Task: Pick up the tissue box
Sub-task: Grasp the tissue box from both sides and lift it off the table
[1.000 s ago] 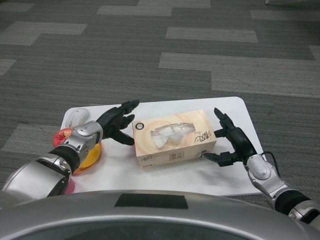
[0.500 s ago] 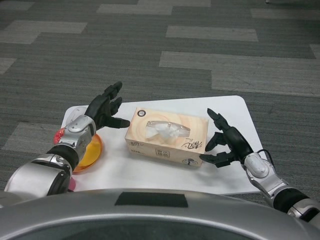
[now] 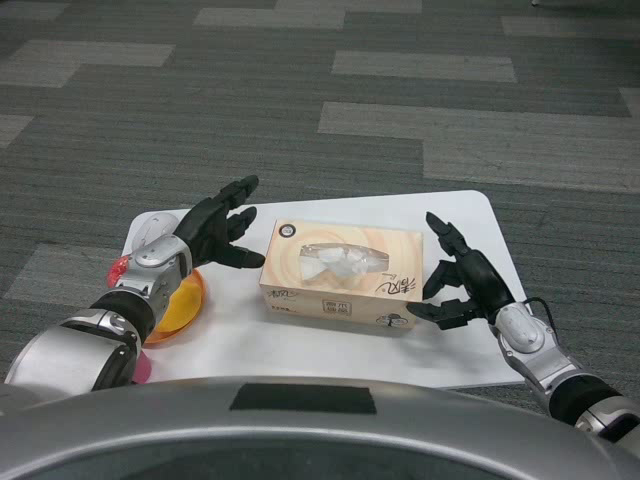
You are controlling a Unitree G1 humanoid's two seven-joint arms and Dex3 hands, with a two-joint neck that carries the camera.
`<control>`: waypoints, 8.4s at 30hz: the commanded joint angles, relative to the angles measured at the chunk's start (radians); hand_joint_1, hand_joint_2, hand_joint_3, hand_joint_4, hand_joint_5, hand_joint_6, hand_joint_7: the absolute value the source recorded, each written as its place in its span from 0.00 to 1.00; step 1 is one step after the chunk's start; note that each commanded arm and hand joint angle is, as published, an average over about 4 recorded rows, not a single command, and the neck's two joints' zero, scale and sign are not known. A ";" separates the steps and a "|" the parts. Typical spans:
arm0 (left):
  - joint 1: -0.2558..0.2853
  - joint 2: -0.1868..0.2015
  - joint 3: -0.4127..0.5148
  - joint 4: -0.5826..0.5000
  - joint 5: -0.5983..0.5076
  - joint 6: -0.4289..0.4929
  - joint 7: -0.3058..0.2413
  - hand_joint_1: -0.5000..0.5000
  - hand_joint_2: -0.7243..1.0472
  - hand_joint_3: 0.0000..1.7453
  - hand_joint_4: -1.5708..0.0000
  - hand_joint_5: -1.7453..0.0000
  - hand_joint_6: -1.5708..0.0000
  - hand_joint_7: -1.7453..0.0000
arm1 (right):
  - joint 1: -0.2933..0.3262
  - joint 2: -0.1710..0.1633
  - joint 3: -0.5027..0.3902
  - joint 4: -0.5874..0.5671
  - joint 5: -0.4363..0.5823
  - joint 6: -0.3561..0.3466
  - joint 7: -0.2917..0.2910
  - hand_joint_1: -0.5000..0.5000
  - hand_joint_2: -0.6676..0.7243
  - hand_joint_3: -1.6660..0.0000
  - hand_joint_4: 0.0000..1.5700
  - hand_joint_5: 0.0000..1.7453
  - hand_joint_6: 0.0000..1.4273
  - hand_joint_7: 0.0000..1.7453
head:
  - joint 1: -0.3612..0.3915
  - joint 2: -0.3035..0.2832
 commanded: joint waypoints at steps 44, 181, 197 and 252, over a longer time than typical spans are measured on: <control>0.111 0.088 -0.039 -0.176 -0.065 0.168 -0.109 1.00 1.00 0.10 1.00 1.00 1.00 1.00 | 0.003 0.015 -0.189 0.030 0.009 -0.007 0.033 0.15 0.36 0.76 0.30 0.57 0.00 0.03 | -0.038 0.036; 0.050 -0.060 -0.173 -0.068 -0.181 -0.030 0.054 1.00 1.00 0.10 1.00 1.00 1.00 1.00 | -0.229 0.081 0.091 0.246 0.004 0.045 0.131 0.05 0.26 0.76 0.00 0.06 0.00 0.00 | -0.030 0.030; 0.039 -0.067 -0.162 -0.079 -0.263 -0.062 0.065 1.00 1.00 0.10 1.00 1.00 1.00 1.00 | -0.228 0.078 0.092 0.240 0.003 0.045 0.129 0.06 0.23 0.76 0.00 0.06 0.00 0.00 | -0.028 0.029; 0.209 0.094 -0.124 -0.221 -0.236 0.105 -0.051 1.00 1.00 0.10 1.00 1.00 1.00 1.00 | -0.226 0.079 0.093 0.247 0.003 0.045 0.120 0.04 0.23 0.76 0.00 0.06 0.00 0.00 | -0.026 0.020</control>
